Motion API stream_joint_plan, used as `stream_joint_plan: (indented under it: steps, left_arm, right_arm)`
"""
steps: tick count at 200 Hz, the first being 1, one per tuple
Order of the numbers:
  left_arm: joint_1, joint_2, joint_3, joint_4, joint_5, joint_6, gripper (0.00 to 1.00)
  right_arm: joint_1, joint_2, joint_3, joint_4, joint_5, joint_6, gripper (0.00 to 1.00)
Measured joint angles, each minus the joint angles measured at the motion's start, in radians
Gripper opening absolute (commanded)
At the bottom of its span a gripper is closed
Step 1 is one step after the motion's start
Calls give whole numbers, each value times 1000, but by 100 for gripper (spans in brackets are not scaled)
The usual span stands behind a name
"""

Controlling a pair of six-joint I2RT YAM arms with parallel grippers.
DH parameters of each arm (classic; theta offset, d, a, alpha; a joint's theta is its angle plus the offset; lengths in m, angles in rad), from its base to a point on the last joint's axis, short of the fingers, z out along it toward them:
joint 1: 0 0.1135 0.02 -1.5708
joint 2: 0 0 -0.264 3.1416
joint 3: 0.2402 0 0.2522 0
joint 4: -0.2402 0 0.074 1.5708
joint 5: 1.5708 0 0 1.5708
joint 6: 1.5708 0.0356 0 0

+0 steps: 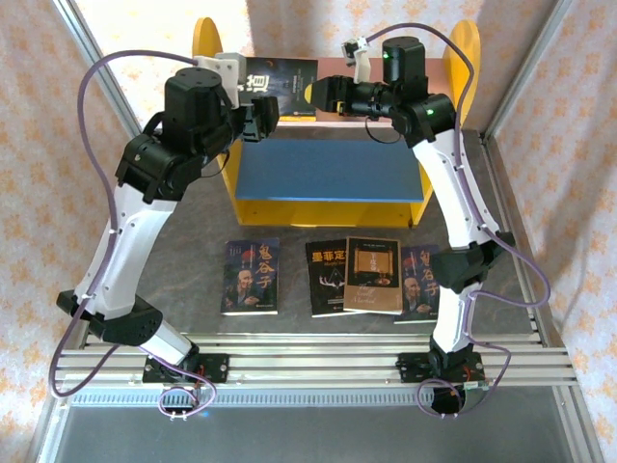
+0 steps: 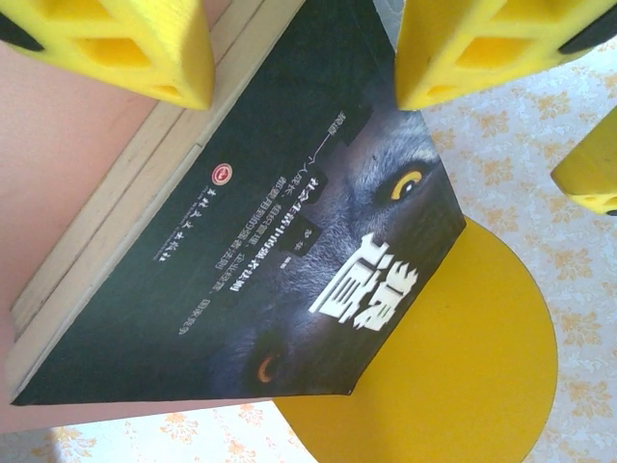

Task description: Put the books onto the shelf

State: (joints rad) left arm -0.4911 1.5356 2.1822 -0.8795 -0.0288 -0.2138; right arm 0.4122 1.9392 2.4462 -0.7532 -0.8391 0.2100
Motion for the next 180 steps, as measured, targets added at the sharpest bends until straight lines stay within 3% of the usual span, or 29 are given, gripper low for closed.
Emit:
stream_joint_plan:
  steps: [50, 90, 115, 150, 180]
  left_arm:
    - [0, -180, -145, 0, -89, 14, 71]
    - [0, -319, -297, -1, -159, 14, 71]
    - [0, -394, -408, -3, -196, 2, 71]
    - [0, -562, -701, -7, -221, -74, 68]
    - [0, -633, -912, -10, -215, -162, 67]
  right_arm:
    - [-16, -69, -42, -32, 31, -16, 54]
    - [-16, -210, -196, -24, 60, -36, 54]
    - [-16, -354, -413, 26, 89, -40, 55]
    - [-3, -608, -846, 135, 167, -29, 59]
    - [45, -704, -1081, 182, 220, -16, 58]
